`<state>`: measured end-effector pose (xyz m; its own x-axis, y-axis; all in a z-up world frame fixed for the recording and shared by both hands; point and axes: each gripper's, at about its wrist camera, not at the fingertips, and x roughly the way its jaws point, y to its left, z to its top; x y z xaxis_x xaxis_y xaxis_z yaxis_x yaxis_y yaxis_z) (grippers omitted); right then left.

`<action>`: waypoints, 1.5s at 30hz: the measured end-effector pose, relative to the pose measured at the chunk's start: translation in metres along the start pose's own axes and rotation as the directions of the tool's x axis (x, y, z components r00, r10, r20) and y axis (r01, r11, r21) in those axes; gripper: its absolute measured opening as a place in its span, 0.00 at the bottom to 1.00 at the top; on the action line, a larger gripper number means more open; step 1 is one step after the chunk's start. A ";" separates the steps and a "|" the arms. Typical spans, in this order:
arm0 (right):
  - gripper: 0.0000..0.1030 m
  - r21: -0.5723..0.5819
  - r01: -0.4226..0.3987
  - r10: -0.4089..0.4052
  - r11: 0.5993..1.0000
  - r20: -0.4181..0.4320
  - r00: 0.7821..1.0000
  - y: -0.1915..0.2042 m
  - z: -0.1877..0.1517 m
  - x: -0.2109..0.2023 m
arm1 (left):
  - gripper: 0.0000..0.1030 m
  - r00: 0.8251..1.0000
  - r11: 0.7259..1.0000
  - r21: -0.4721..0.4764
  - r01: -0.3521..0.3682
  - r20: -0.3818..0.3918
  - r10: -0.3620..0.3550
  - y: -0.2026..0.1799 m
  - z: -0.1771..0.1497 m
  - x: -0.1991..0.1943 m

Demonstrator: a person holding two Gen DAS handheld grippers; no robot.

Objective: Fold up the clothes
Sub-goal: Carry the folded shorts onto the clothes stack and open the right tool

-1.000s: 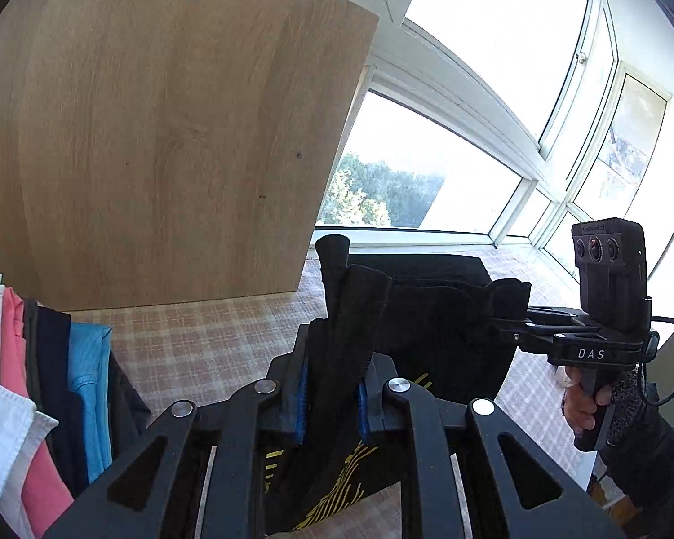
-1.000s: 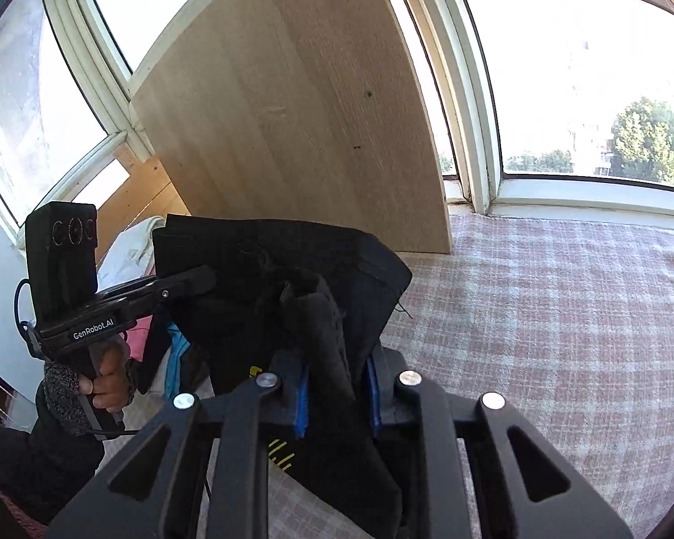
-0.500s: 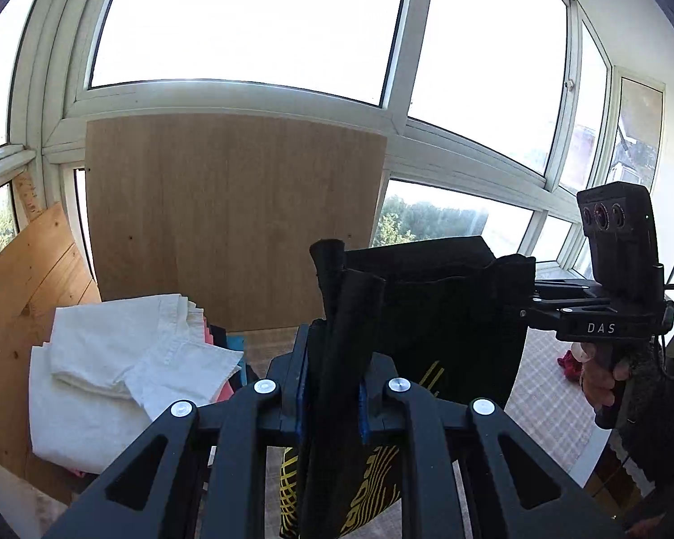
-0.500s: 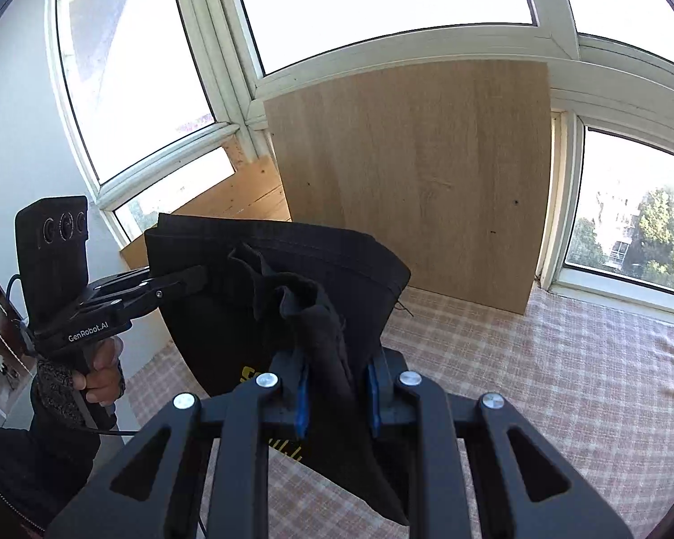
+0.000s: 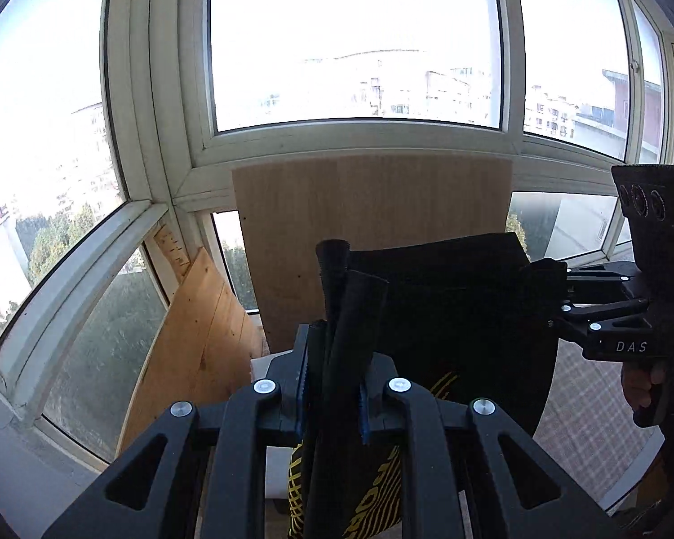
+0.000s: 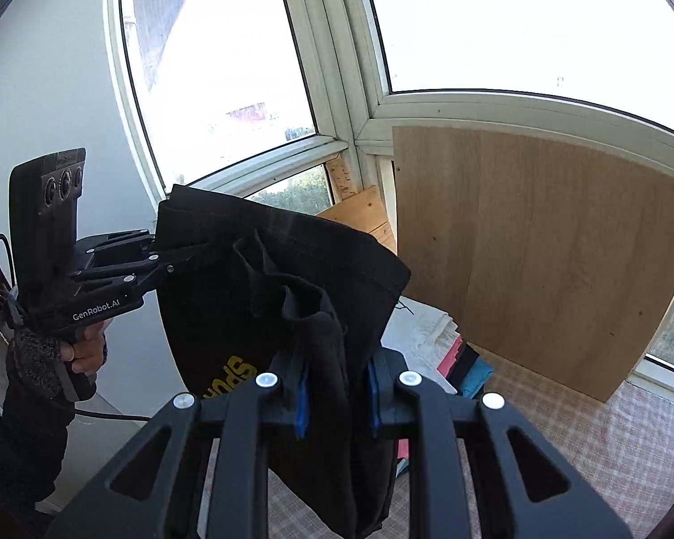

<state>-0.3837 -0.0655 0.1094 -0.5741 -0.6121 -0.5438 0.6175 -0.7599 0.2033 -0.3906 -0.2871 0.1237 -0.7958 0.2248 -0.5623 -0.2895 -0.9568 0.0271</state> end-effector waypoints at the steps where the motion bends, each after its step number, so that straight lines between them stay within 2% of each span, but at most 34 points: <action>1: 0.18 0.012 0.006 -0.006 1.000 -0.011 1.000 -0.003 0.006 0.011 | 0.15 1.000 1.000 -0.010 -0.002 -0.012 0.002 0.008 0.002 0.011; 4: 0.18 0.050 0.026 -0.023 0.998 -0.044 0.999 -0.012 0.025 0.044 | 0.15 0.997 0.999 -0.038 0.001 -0.076 -0.004 0.032 0.005 0.058; 10: 0.18 0.137 0.059 -0.034 0.989 -0.177 0.984 -0.060 0.025 0.135 | 0.15 0.977 0.999 -0.050 0.002 -0.212 -0.013 0.064 -0.012 0.155; 13: 0.18 0.127 0.089 -0.058 0.988 -0.230 0.972 -0.075 0.020 0.176 | 0.15 0.968 0.997 -0.075 0.017 -0.247 -0.035 0.075 -0.017 0.185; 17: 0.20 0.145 0.103 -0.059 0.984 -0.282 0.958 -0.096 0.015 0.217 | 0.16 0.953 0.998 -0.064 0.000 -0.302 -0.019 0.079 -0.029 0.218; 21: 0.34 0.113 0.165 -0.112 0.980 -0.372 0.922 -0.110 0.008 0.251 | 0.29 0.934 0.996 -0.080 -0.049 -0.356 0.017 0.086 -0.039 0.240; 23: 0.45 0.117 0.193 -0.129 0.974 -0.413 0.901 -0.119 0.003 0.260 | 0.29 0.925 0.992 -0.097 -0.080 -0.378 0.037 0.091 -0.042 0.247; 24: 0.45 0.121 0.205 -0.135 0.971 -0.432 0.892 -0.123 0.001 0.264 | 0.29 0.924 0.990 -0.105 -0.089 -0.380 0.043 0.094 -0.042 0.248; 27: 0.45 0.221 0.181 -0.072 0.958 -0.426 0.902 -0.144 0.000 0.247 | 0.29 0.927 0.987 -0.105 -0.125 -0.367 0.078 0.101 -0.040 0.242; 30: 0.45 0.259 0.184 -0.080 0.948 -0.366 0.927 -0.156 0.006 0.217 | 0.28 0.934 0.978 -0.062 -0.199 -0.313 0.170 0.101 -0.034 0.220; 33: 0.45 0.199 0.141 -0.083 0.970 -0.274 0.958 -0.136 0.008 0.195 | 0.26 0.955 0.980 -0.046 -0.195 -0.236 0.179 0.090 -0.032 0.188; 35: 0.45 0.157 0.115 -0.081 0.981 -0.211 0.974 -0.122 0.009 0.180 | 0.29 0.968 0.985 -0.027 -0.169 -0.191 0.161 0.078 -0.032 0.173; 37: 0.45 0.110 0.093 -0.076 0.990 -0.150 0.986 -0.108 0.010 0.167 | 0.28 0.978 0.988 -0.034 -0.149 -0.156 0.142 0.071 -0.034 0.167; 39: 0.45 0.009 0.104 -0.101 0.995 -0.146 0.984 -0.088 0.004 0.181 | 0.30 0.986 0.995 -0.045 -0.094 -0.144 0.087 0.069 -0.035 0.177; 40: 0.45 -0.048 0.136 -0.142 0.989 -0.132 0.981 -0.079 0.000 0.191 | 0.30 0.987 0.997 -0.047 -0.067 -0.148 0.059 0.070 -0.036 0.186; 43: 0.45 -0.121 0.225 -0.239 0.967 -0.120 0.964 -0.075 -0.009 0.221 | 0.30 0.976 0.995 -0.076 -0.070 -0.211 0.053 0.073 -0.049 0.227; 45: 0.45 -0.102 0.241 -0.255 0.965 -0.156 0.954 -0.085 -0.019 0.239 | 0.30 0.964 0.993 -0.090 -0.081 -0.260 0.055 0.075 -0.063 0.248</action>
<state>-0.5634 -0.1434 -0.0531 -0.6212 -0.3564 -0.6979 0.5123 -0.8586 -0.0175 -0.5765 -0.3147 -0.0659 -0.6452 0.1159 -0.7552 -0.1750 -0.9846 -0.0015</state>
